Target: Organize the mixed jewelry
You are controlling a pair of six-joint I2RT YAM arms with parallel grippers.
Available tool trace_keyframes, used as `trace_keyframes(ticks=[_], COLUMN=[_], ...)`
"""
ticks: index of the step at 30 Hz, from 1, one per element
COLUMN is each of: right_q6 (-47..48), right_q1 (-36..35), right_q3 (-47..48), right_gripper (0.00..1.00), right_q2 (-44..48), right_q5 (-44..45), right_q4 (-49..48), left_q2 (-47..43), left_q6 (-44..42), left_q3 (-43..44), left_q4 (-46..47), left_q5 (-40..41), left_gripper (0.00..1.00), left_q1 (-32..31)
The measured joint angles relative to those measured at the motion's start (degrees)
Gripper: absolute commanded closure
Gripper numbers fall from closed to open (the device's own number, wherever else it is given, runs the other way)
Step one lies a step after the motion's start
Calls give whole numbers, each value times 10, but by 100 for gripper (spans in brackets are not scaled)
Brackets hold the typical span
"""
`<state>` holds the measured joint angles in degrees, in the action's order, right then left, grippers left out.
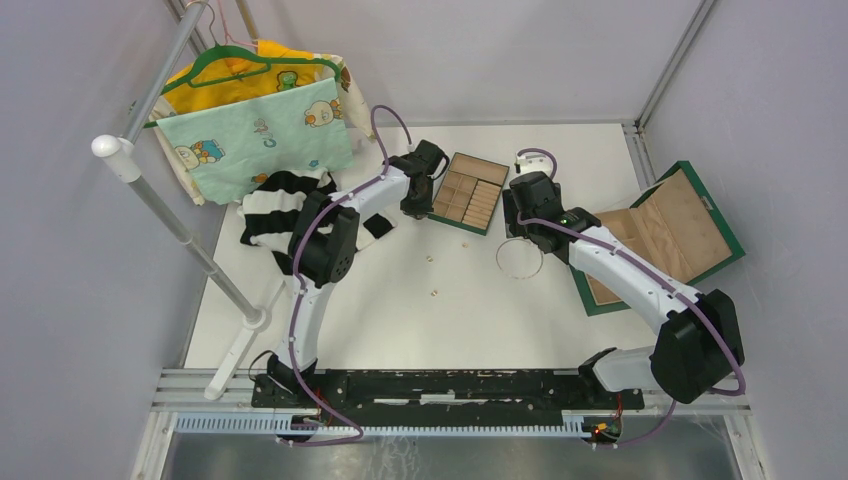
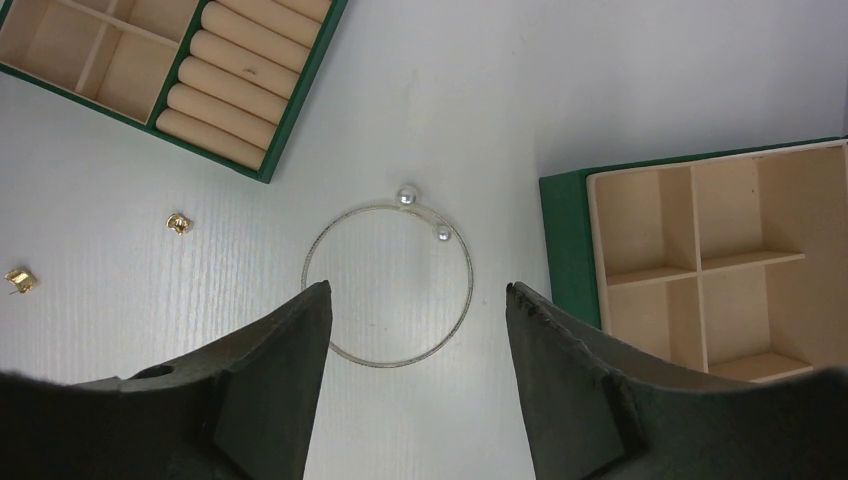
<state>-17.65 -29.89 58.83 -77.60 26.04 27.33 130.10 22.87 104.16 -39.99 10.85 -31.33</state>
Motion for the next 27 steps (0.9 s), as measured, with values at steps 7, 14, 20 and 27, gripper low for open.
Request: trace_keyframes(ticks=[7,14,20,27], right_q6=[0,0,0,0], right_q1=[0,0,0,0], right_q3=[0,0,-2,-6], right_gripper=[30,30,30,30], right_q2=[0,0,5,8], right_q5=[0,0,1,1], right_q4=[0,0,0,0], left_q2=[0,0,-2,-26], left_q6=[0,0,0,0], left_q3=[1,10,12,12], left_q4=[-2,-20,-33,-40], left_q5=[-1,-35,-127,-225], left_gripper=[88,88,90,90], left_q1=[0,5,33,93])
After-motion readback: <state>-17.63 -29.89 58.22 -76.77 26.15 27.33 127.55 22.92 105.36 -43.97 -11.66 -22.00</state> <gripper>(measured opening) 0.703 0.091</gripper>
